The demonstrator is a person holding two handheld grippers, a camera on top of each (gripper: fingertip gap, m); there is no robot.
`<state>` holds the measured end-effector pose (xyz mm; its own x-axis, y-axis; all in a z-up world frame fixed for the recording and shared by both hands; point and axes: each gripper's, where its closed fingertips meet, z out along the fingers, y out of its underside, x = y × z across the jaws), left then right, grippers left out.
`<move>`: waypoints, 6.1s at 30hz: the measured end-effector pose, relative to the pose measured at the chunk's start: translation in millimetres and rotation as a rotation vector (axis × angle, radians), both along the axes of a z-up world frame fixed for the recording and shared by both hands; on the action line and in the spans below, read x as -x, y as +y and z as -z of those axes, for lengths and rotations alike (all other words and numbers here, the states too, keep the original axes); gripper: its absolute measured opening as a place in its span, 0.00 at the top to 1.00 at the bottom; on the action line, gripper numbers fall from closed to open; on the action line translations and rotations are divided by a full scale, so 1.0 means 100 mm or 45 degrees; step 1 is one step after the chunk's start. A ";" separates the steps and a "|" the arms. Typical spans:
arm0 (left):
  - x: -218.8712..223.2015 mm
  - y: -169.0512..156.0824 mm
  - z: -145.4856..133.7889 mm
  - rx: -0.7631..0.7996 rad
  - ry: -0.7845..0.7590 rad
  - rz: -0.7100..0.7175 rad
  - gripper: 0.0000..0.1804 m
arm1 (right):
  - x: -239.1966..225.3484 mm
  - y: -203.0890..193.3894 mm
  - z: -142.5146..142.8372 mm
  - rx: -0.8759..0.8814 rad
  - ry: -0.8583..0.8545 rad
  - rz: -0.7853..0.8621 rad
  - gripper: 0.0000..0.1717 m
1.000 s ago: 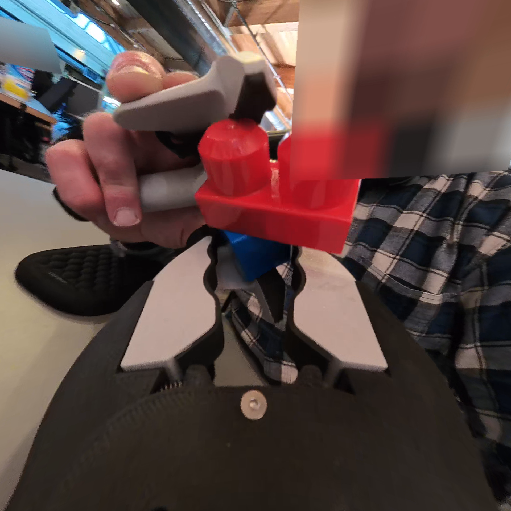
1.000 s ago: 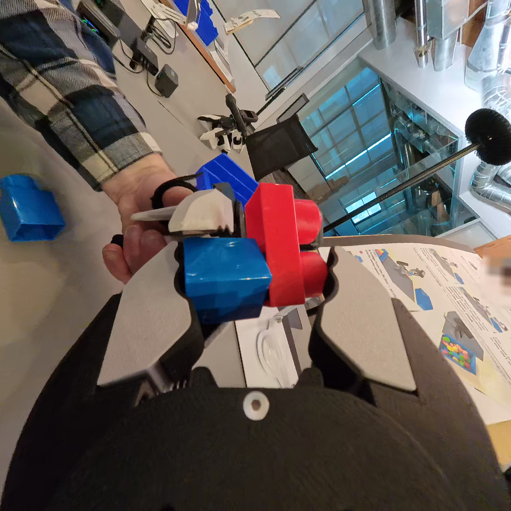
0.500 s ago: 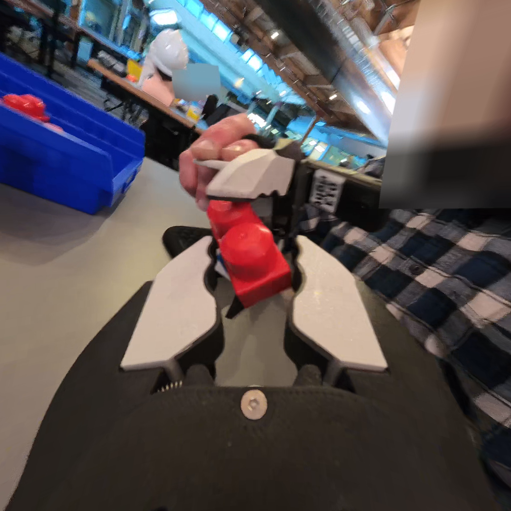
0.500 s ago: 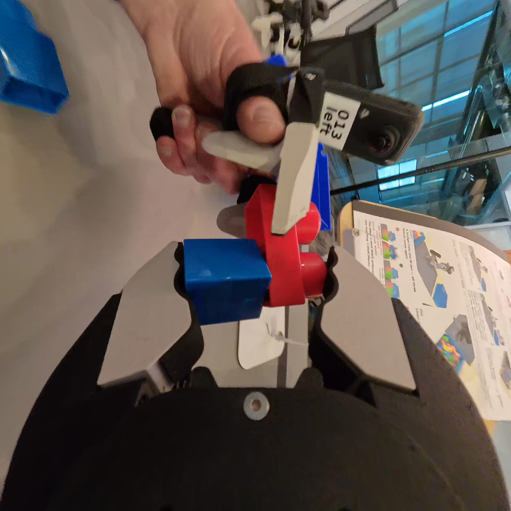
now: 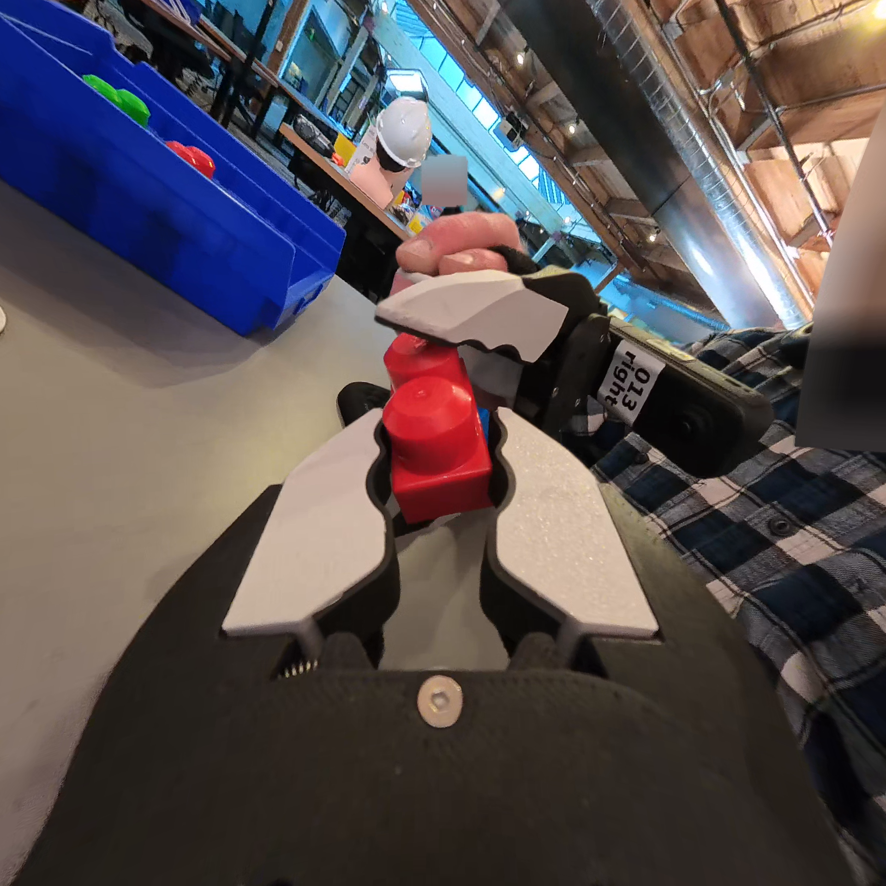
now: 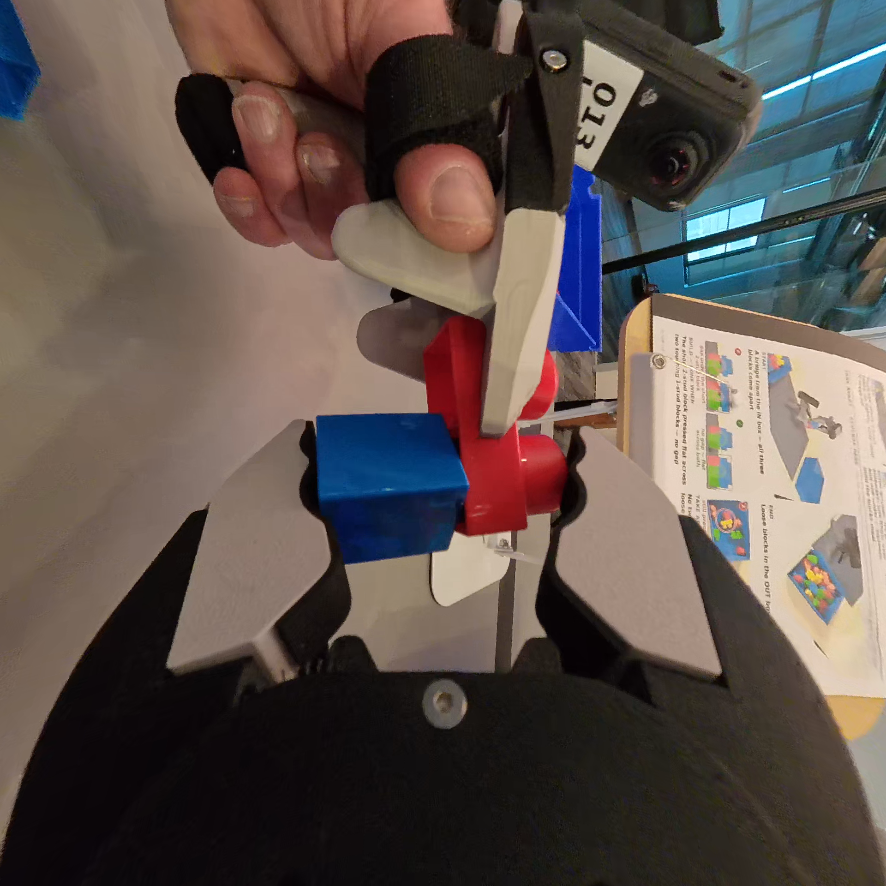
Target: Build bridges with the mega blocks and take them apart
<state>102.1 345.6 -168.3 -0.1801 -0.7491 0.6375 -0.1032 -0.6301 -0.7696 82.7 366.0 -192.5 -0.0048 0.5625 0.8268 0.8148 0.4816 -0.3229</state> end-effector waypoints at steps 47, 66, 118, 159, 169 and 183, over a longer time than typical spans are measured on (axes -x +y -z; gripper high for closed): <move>0.75 0.38 -0.18 -0.292 0.089 -0.602 0.80 | -0.16 -0.32 1.19 1.282 -0.204 0.316 0.77; 1.27 0.47 -0.29 -0.327 0.102 -0.714 0.80 | 1.40 -1.42 1.04 1.154 -0.197 -0.292 0.79; 0.37 -0.31 0.44 -0.468 0.377 -0.092 0.80 | 0.01 -0.38 0.14 1.457 0.592 0.078 0.69; 0.50 0.11 1.17 -0.742 0.917 -0.287 0.74 | -0.41 -0.14 0.82 1.256 0.281 0.385 0.53; 0.58 0.19 1.06 -0.704 0.872 -0.325 0.75 | -0.05 -0.16 1.15 1.207 0.228 0.565 0.56; 0.45 -0.01 0.41 -0.315 0.161 -0.279 0.60 | 0.11 -0.22 0.22 1.512 0.987 0.033 0.56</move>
<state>56.9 344.4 -209.7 0.0709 -0.8958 0.4387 -0.0907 -0.4438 -0.8916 71.9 344.1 -214.2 0.2457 0.9070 -0.3421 0.2512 -0.4004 -0.8812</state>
